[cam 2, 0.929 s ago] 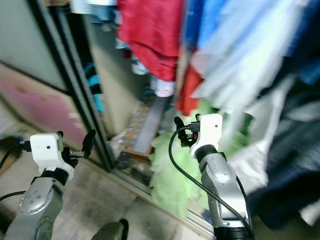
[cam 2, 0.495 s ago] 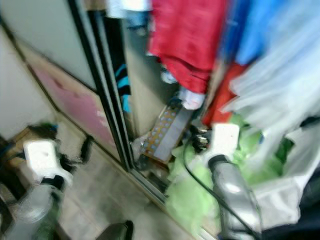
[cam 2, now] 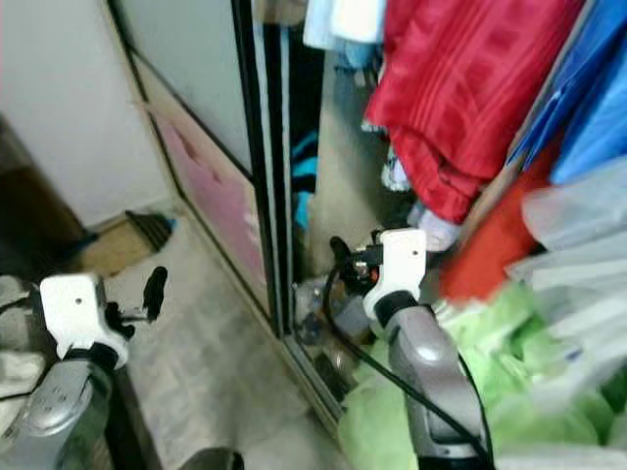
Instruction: Clean up the room
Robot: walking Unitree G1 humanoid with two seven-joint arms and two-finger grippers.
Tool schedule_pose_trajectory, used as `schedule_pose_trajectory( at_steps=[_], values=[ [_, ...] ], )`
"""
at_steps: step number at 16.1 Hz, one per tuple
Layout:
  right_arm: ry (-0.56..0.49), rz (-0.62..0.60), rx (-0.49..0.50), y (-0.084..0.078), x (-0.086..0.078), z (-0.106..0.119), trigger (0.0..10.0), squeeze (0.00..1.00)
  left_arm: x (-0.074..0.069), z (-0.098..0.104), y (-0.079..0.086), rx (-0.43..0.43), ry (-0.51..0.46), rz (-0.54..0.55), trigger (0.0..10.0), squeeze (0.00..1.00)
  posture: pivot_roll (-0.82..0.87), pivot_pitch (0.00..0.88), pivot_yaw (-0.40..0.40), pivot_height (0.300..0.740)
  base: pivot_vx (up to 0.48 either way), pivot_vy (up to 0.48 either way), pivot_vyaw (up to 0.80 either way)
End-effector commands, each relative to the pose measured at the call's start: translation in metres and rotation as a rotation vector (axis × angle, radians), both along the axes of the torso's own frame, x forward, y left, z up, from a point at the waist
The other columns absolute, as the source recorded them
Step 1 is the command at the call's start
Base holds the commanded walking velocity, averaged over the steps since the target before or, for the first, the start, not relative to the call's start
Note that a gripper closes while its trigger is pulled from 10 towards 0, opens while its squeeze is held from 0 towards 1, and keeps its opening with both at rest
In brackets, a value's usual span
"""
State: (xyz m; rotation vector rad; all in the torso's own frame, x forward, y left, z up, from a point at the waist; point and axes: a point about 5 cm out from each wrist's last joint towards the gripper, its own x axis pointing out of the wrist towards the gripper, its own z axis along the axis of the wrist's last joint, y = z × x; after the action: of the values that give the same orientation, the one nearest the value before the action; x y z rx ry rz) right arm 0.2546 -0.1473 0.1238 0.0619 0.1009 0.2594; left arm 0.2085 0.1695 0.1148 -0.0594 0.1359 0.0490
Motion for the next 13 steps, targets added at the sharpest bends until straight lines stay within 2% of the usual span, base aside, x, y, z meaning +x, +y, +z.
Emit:
schedule_pose_trajectory(
  at_steps=[1,3,6,7,8,11,13],
  values=[
    [-0.007,0.04,0.002,0.0016,0.0001,0.0039,10.0,0.0,-0.0005,0.0005,-0.0018,0.007,-0.002,-0.011,10.0,0.0,0.01,0.0,-0.036,0.74,0.0,0.0,0.8],
    [-0.008,0.062,0.008,0.0034,0.0012,0.0041,10.0,0.0,0.0022,0.0021,-0.001,0.018,-0.034,-0.002,10.0,0.0,0.01,0.0,-0.04,0.74,0.0,0.0,0.8],
    [-0.013,0.07,0.012,0.0049,0.003,0.0047,10.0,0.0,0.0046,0.0056,-0.0036,-0.033,-0.05,-0.015,10.0,0.0,0.02,0.0,-0.041,0.74,0.0,0.0,0.8],
    [-0.011,0.073,0.014,0.0048,0.0034,0.0041,10.0,0.0,0.0046,0.0026,-0.005,0.028,-0.026,-0.014,10.0,0.0,0.02,0.0,-0.043,0.74,0.0,0.0,0.8],
    [-0.009,0.075,0.015,0.0047,0.0042,0.0037,10.0,0.0,0.0048,0.0014,-0.0054,0.041,-0.022,-0.01,10.0,0.0,0.02,0.0,-0.045,0.74,0.0,0.0,0.8],
    [-0.011,0.08,0.019,0.0059,0.0066,0.004,10.0,0.0,0.0075,0.0065,-0.003,-0.022,-0.07,-0.022,10.0,0.0,0.03,0.0,-0.049,0.74,0.0,0.0,0.8],
    [-0.012,0.081,0.025,0.0055,0.0067,0.0037,10.0,0.0,0.0068,0.0073,-0.0018,-0.004,-0.068,-0.005,10.0,0.0,0.02,0.0,-0.048,0.74,0.0,0.0,0.8]
  ],
)
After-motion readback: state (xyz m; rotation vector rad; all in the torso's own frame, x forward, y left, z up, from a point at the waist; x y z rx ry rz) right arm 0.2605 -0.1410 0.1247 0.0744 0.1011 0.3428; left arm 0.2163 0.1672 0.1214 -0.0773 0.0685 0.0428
